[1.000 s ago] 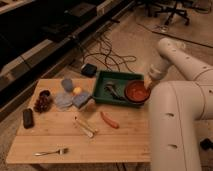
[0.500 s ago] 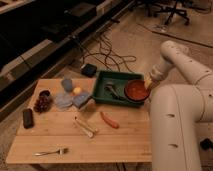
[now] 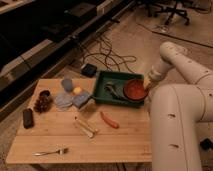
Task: Stack bowls into tray
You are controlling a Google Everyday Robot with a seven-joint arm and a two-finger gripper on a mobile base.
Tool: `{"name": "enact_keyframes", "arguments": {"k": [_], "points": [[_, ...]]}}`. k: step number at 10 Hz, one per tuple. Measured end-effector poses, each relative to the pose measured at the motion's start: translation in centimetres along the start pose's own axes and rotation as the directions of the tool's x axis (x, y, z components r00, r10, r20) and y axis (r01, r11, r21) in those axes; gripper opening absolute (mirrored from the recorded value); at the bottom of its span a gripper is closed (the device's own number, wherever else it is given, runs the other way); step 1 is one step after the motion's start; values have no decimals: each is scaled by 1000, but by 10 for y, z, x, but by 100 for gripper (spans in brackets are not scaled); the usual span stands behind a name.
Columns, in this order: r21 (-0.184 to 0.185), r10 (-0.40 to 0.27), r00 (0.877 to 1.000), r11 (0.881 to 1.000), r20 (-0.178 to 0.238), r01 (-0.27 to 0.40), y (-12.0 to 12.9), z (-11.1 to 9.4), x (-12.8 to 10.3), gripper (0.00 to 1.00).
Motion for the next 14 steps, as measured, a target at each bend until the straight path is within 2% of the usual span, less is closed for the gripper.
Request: {"name": "enact_keyframes", "arguments": {"k": [5,9,13,14], "points": [[-12,10,1000,1000,11,-9,-7,20,-14,0],[-17,3,1000,1000,10,-3,-3,27,-20,2],[-17,6,1000,1000,9,-6,-5,27,-18,40],[-17,5,1000,1000,10,-4,-4,27,-19,52]]}}
